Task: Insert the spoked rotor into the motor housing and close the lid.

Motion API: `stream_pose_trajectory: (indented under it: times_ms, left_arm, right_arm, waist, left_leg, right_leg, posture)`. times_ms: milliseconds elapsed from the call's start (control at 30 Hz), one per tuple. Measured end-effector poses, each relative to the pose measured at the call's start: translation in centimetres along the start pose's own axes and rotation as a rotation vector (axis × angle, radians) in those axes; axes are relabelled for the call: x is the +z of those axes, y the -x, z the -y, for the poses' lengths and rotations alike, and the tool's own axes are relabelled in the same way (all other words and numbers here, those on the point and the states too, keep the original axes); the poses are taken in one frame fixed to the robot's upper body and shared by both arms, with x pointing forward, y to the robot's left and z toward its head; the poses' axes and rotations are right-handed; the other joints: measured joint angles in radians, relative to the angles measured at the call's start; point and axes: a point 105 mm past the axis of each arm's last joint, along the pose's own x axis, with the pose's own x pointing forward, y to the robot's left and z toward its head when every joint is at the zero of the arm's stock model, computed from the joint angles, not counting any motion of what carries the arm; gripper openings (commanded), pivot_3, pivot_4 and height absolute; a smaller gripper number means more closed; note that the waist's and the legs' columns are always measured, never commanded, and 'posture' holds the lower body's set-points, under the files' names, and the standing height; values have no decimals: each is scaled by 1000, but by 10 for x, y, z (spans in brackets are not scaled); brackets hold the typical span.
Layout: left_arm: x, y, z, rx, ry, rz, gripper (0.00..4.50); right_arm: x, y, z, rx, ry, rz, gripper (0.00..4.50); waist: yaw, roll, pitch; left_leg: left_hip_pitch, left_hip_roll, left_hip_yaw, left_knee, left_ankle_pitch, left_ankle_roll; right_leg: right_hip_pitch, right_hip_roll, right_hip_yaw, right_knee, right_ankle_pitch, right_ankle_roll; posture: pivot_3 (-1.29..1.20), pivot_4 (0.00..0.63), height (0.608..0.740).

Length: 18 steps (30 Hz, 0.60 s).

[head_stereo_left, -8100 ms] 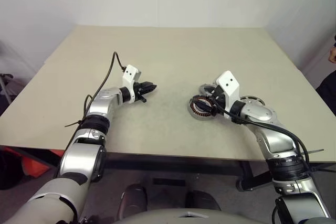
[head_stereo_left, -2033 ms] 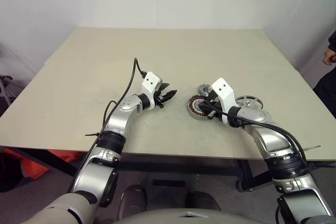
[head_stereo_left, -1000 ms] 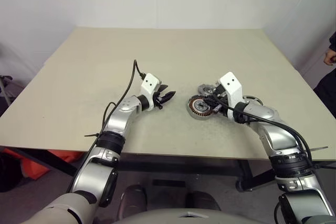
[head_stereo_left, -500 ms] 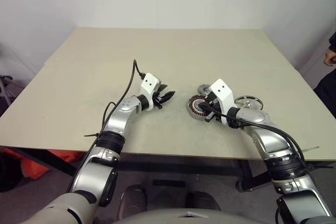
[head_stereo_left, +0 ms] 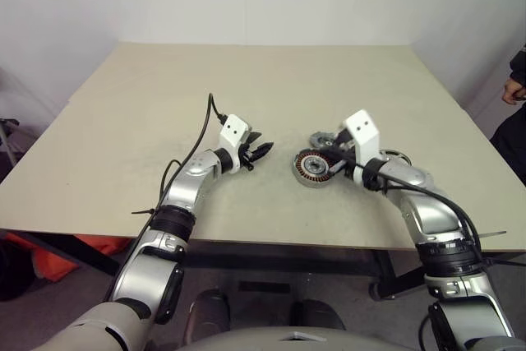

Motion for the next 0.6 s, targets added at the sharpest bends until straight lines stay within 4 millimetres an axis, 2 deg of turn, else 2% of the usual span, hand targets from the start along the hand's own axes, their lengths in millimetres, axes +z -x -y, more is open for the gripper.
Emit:
stream_pose_trajectory:
  times_ms: [100, 267, 367, 467, 600]
  left_arm:
    - [0, 0, 1, -2, 1, 0, 2369]
    - [-1, -1, 1, -4, 3, 0, 2369]
    - [-2, -1, 2, -5, 6, -2, 2369]
    - [-3, -3, 5, -18, 12, -4, 2369]
    - [-9, -6, 11, -36, 23, -18, 2369]
  right_arm:
    - [1, 7, 24, -148, -59, 13, 58]
    - [-22, 33, 56, -377, -166, -44, 58]
    - [-28, 53, 66, -467, -188, -58, 58]
    - [-26, 71, 73, -530, -195, -47, 607]
    - [-21, 87, 84, -610, -218, -20, 607]
  waist:
    - [1, 0, 0]
    - [3, 0, 0]
    - [2, 0, 0]
    - [1, 0, 0]
    - [1, 1, -1]
  left_leg:
    - [0, 0, 0, 0, 0, 0]
    - [-1, -1, 0, 0, 2, -3]
    - [-1, -1, 0, -1, 2, -4]
    - [0, -1, 0, -1, 2, -3]
    - [1, -1, 0, -1, 2, -3]
  right_leg:
    - [0, 0, 0, 0, 0, 0]
    - [0, 0, 0, -1, 0, 0]
    - [0, 0, 0, -1, 0, 0]
    - [0, 0, 0, 0, 0, 0]
    - [0, 0, 0, 0, 0, 1]
  posture:
    - [0, 0, 740]
    - [0, 0, 740]
    - [0, 0, 740]
    - [0, 0, 740]
    - [0, 0, 740]
